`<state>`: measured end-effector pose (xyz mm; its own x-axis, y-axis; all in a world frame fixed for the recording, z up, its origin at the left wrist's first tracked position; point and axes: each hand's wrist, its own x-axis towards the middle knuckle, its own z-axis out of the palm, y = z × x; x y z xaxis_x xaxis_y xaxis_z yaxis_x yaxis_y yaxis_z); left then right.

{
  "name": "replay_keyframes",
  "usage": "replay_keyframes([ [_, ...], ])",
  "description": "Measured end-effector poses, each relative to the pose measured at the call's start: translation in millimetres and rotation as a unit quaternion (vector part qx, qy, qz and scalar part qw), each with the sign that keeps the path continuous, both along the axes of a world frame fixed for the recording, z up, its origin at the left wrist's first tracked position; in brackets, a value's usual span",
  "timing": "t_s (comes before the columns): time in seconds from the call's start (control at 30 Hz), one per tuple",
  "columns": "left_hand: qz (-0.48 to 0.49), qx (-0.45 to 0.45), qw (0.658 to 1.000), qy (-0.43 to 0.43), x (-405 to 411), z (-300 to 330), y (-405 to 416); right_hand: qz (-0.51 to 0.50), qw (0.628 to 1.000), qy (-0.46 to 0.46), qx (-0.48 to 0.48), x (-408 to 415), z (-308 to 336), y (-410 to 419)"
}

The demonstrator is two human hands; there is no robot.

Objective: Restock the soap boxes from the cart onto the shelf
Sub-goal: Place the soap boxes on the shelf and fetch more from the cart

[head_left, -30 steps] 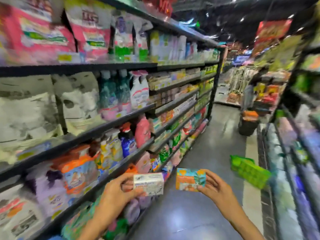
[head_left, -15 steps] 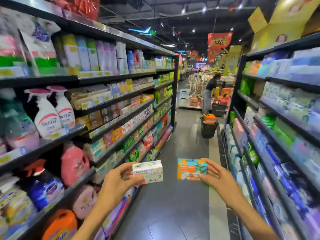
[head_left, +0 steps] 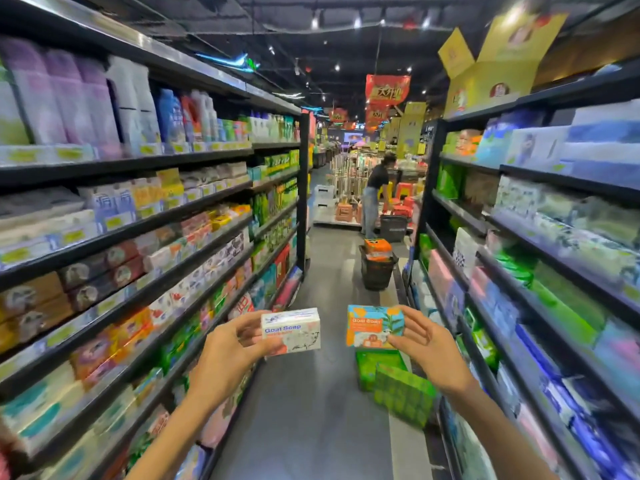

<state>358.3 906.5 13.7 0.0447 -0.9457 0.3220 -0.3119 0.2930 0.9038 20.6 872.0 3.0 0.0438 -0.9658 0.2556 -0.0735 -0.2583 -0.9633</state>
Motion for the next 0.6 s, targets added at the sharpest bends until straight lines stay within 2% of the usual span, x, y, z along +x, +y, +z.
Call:
replay_keyframes([
  [0.17,0.008,0.000,1.000,-0.012,3,10,-116,-0.005,1.000,-0.029,0.003,11,4,-120],
  [0.33,0.041,-0.005,0.999,-0.027,11,12,-223,0.044,0.999,-0.021,-0.011,26,8,-244],
  [0.6,0.161,-0.005,0.987,-0.019,37,7,-368,0.148,0.988,0.016,-0.029,70,17,-456],
])
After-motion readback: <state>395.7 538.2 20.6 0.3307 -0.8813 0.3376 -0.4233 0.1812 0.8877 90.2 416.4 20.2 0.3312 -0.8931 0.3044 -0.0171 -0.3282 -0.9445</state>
